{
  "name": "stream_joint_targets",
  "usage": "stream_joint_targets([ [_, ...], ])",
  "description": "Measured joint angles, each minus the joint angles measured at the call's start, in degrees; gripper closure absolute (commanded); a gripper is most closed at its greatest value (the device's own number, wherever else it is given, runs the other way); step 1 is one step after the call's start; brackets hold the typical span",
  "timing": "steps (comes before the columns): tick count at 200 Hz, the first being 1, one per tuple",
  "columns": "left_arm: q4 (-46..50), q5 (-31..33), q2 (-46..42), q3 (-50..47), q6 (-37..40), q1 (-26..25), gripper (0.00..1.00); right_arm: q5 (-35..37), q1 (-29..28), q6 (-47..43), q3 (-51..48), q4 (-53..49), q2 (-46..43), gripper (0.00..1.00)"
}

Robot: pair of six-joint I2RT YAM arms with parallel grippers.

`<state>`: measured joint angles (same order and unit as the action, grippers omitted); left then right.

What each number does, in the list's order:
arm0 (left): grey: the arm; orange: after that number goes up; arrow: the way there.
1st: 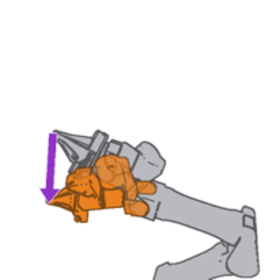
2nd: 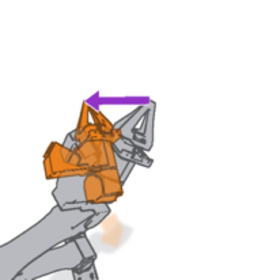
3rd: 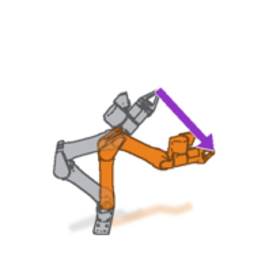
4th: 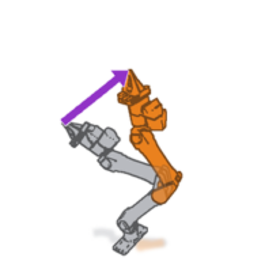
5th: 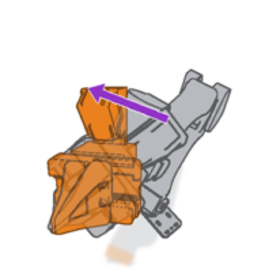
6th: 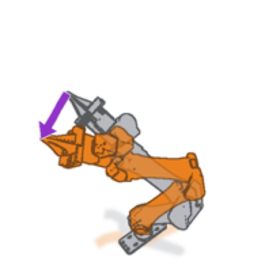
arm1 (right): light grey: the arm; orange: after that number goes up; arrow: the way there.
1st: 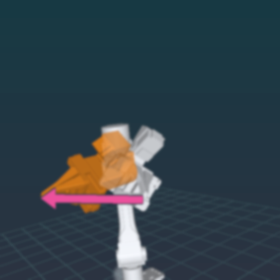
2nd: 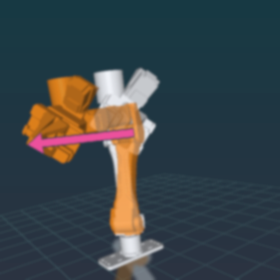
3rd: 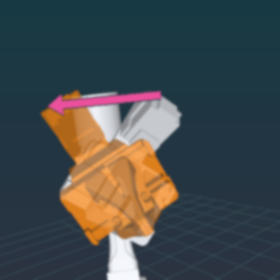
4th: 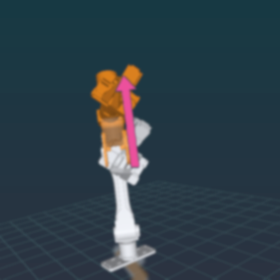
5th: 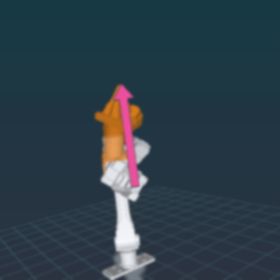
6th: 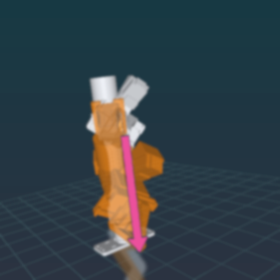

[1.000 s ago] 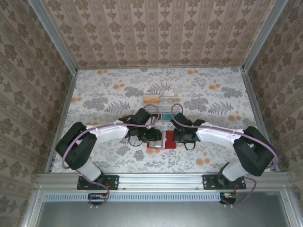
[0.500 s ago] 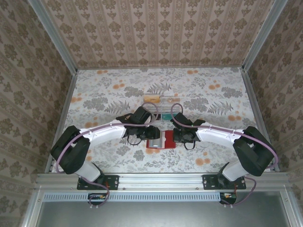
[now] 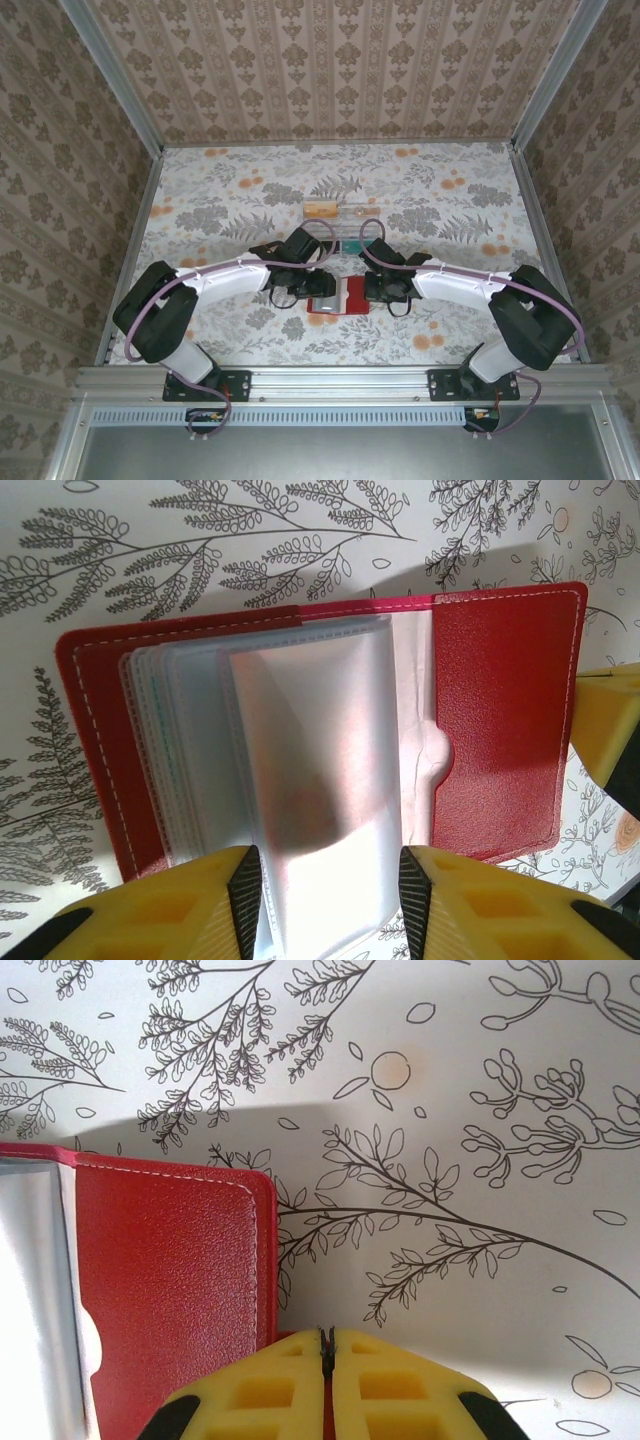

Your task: Take the credit cards out of the card holder

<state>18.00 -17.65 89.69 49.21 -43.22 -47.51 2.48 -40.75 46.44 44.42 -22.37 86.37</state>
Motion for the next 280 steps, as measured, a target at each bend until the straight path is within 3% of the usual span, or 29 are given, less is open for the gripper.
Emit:
stream_joint_targets([
  [56, -2.80, -2.80, 2.54, 0.00, -0.13, -0.09, 0.45, -0.02, 0.00, -0.02, 0.02, 0.00, 0.28, 1.00],
  [122, -8.41, -7.74, 2.60, -0.04, -0.20, -0.76, 0.47, -1.03, 0.00, -0.07, 0.02, 1.36, 0.76, 0.99],
  [170, -10.43, -10.49, 3.43, 1.68, -0.02, -2.01, 0.51, -1.29, 0.26, -0.17, -0.44, 3.02, -0.35, 0.88],
  [233, -10.84, -11.82, 10.03, 8.76, 0.39, -4.24, 0.52, -0.94, 2.27, 1.07, -5.81, 3.08, -14.99, 0.75],
  [268, -10.45, -11.17, 10.25, 9.01, 0.48, -4.33, 0.52, -1.77, 2.27, 2.82, -9.70, 4.09, -18.18, 0.74],
  [280, -9.88, -10.34, 9.73, 8.90, 0.63, -4.26, 0.53, -2.36, 2.25, 3.43, -10.54, 4.57, -18.18, 0.68],
])
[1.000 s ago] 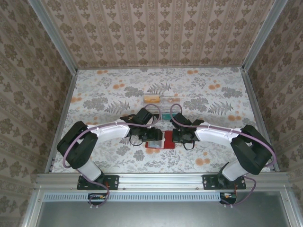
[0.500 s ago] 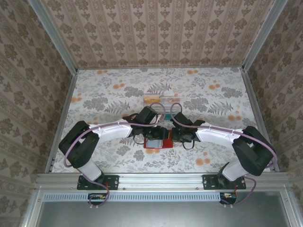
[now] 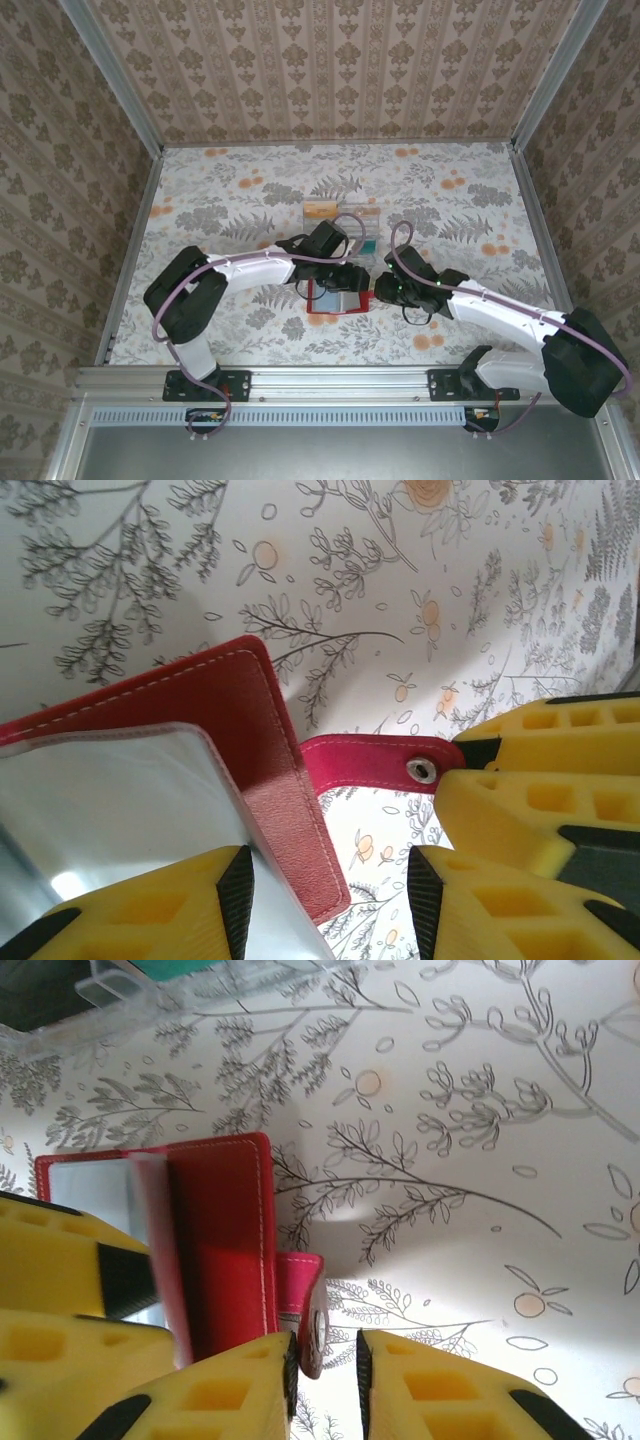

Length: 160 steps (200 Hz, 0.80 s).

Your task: Take the credit cards out of the card holder

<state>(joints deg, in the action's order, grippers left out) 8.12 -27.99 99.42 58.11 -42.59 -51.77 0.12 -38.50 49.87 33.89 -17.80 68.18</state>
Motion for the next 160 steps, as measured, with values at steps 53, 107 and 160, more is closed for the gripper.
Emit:
stream_joint_targets([
  [53, 0.83, 1.86, -5.09, -1.88, 0.22, 0.52, 0.53, -4.02, -1.84, 1.81, -2.01, 6.47, 0.22, 0.55],
  [107, 1.25, 2.51, -4.20, -2.23, 0.20, 0.87, 0.53, -5.11, -3.45, 4.28, -3.52, 11.41, 4.98, 0.75],
  [160, 3.91, 6.01, -12.00, -6.29, 0.20, 3.65, 0.52, -3.67, -3.67, 3.74, -3.02, 9.68, 8.15, 0.85],
])
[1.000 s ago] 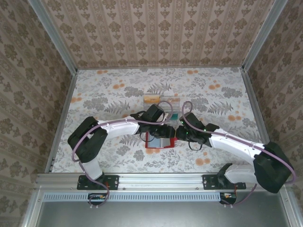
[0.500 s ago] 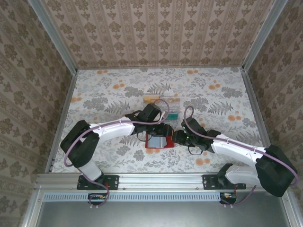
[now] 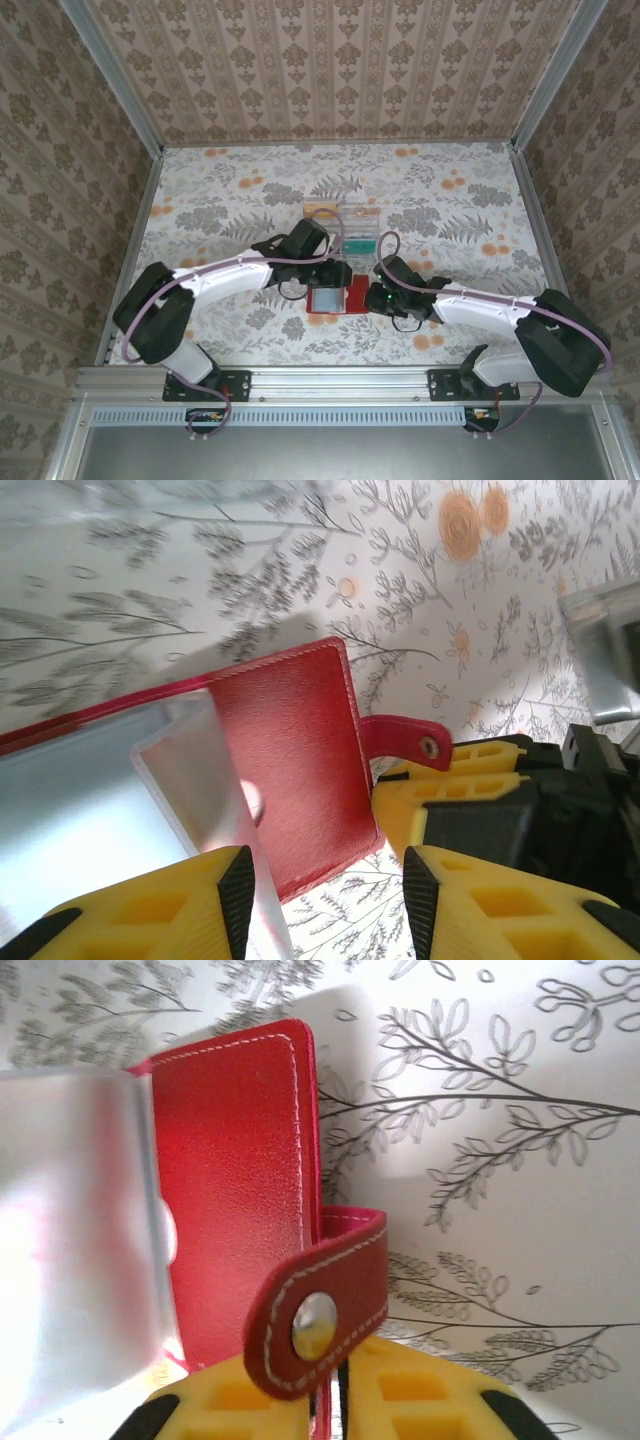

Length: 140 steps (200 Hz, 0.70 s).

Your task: Take the credit cards out of the card holder

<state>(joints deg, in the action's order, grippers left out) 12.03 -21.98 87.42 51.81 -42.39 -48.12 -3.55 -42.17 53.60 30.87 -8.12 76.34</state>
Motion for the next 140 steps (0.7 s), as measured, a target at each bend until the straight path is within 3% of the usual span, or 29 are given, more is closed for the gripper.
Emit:
stream_joint_targets([
  [46, 1.88, 2.89, -8.68, -7.34, -0.04, 3.85, 0.51, 0.79, 0.00, -1.42, 2.29, -1.86, 4.79, 0.87],
  [140, -0.55, 1.84, -6.38, -11.85, -1.55, 3.98, 0.54, 0.76, 0.00, -2.64, 3.93, -3.28, 5.92, 0.87],
])
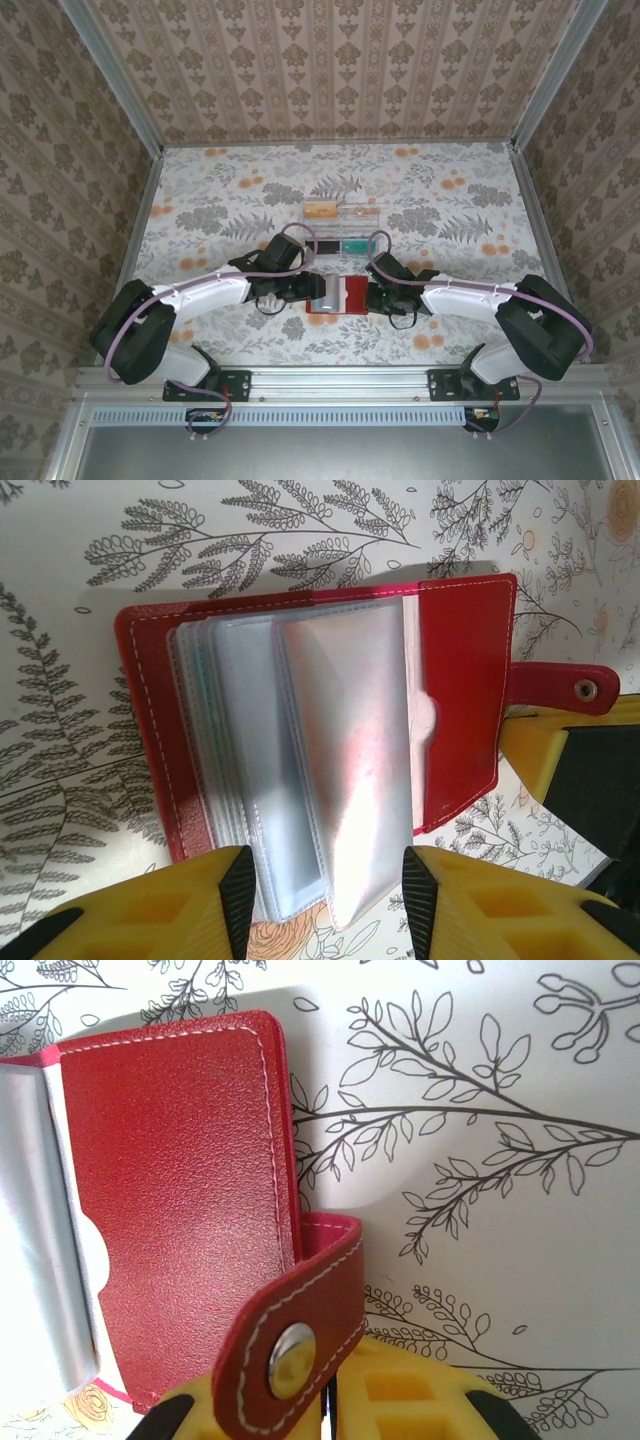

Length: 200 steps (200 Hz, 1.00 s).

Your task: Take the credit cards out of the card holder

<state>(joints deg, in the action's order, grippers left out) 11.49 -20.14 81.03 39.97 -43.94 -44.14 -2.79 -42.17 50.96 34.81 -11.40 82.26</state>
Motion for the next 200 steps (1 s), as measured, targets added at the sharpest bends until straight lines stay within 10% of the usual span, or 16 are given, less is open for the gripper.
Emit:
stream_joint_targets([
  [200, -7.76, -4.04, 7.85, 1.05, -1.18, -2.29, 0.46, 0.02, 0.00, 0.02, 0.02, -0.13, 0.00, 0.86],
])
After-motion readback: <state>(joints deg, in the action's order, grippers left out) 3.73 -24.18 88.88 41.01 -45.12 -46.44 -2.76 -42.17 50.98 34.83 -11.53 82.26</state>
